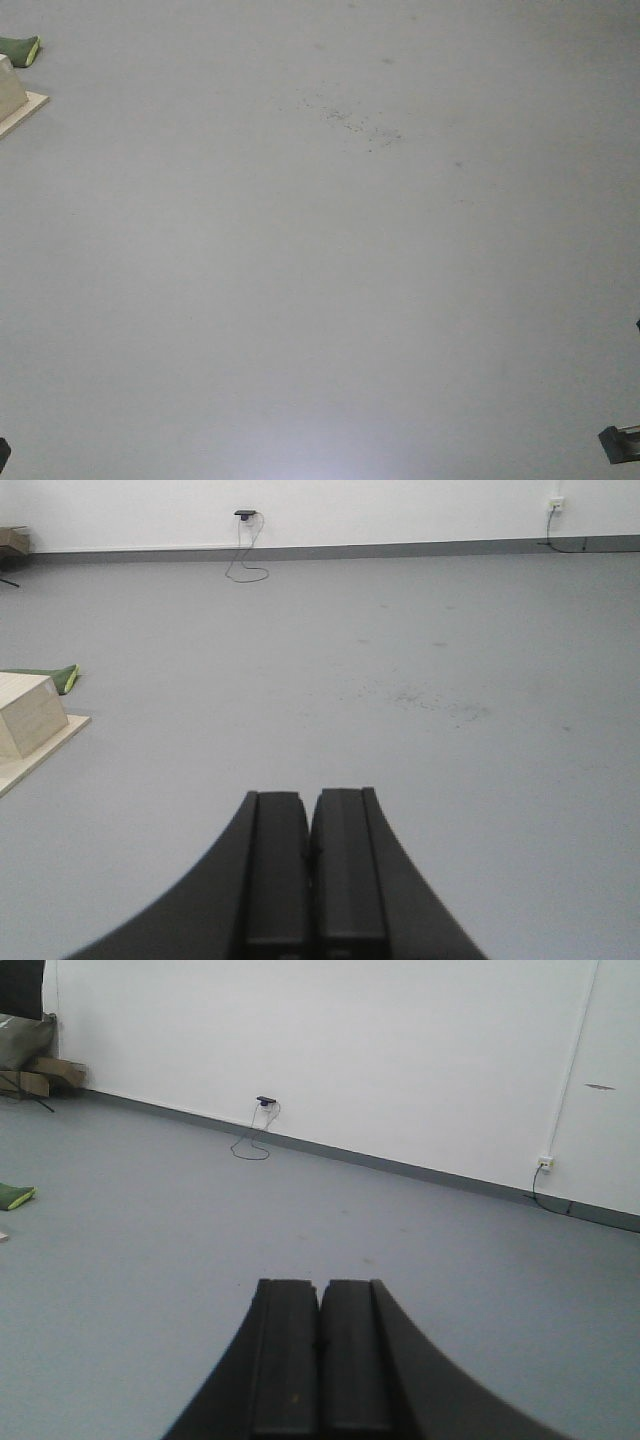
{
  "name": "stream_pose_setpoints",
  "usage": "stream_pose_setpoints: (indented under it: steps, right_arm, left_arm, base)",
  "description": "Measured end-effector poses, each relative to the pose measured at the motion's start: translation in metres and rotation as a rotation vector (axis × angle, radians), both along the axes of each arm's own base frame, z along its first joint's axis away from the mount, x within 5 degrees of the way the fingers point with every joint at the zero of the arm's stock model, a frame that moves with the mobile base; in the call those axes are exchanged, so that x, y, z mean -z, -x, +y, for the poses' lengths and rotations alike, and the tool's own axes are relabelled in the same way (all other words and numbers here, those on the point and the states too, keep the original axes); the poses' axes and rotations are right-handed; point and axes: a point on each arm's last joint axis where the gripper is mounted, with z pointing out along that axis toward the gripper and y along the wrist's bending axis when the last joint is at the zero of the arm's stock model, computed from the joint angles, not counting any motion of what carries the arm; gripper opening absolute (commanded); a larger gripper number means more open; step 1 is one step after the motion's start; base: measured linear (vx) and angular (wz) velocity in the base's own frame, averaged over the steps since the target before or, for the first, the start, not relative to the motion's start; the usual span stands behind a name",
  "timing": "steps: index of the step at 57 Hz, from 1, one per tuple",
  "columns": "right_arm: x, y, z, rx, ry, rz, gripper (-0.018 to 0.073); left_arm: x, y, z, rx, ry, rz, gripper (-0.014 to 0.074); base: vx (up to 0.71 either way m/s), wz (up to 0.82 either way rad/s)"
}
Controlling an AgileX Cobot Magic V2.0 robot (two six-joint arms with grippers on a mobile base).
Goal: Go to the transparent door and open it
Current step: 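Turn and drive the base toward the white-framed glass sliding door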
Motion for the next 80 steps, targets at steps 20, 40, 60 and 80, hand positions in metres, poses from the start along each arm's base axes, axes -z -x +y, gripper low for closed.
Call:
stream_pose_setpoints:
  steps: [20, 40, 60, 80]
  right_arm:
    - [0.0, 0.0, 0.0, 0.0, 0.0, 0.0, -0.0008]
    - [0.0, 0.0, 0.0, 0.0, 0.0, 0.0, -0.0008]
    - [0.0, 0.0, 0.0, 0.0, 0.0, 0.0, -0.0008]
    - [0.0, 0.0, 0.0, 0.0, 0.0, 0.0, -0.0008]
  left_arm:
    - [0.0, 0.0, 0.0, 0.0, 0.0, 0.0, -0.0006]
    - [0.0, 0.0, 0.0, 0.0, 0.0, 0.0, -0.0006]
    - [0.0, 0.0, 0.0, 0.0, 0.0, 0.0, -0.0006]
    - [0.0, 0.0, 0.0, 0.001, -0.005, 0.0, -0.0006]
  base:
    - [0.5, 0.18]
    - [0.53, 0.42]
    - [0.53, 0.52]
    - [0.53, 0.51]
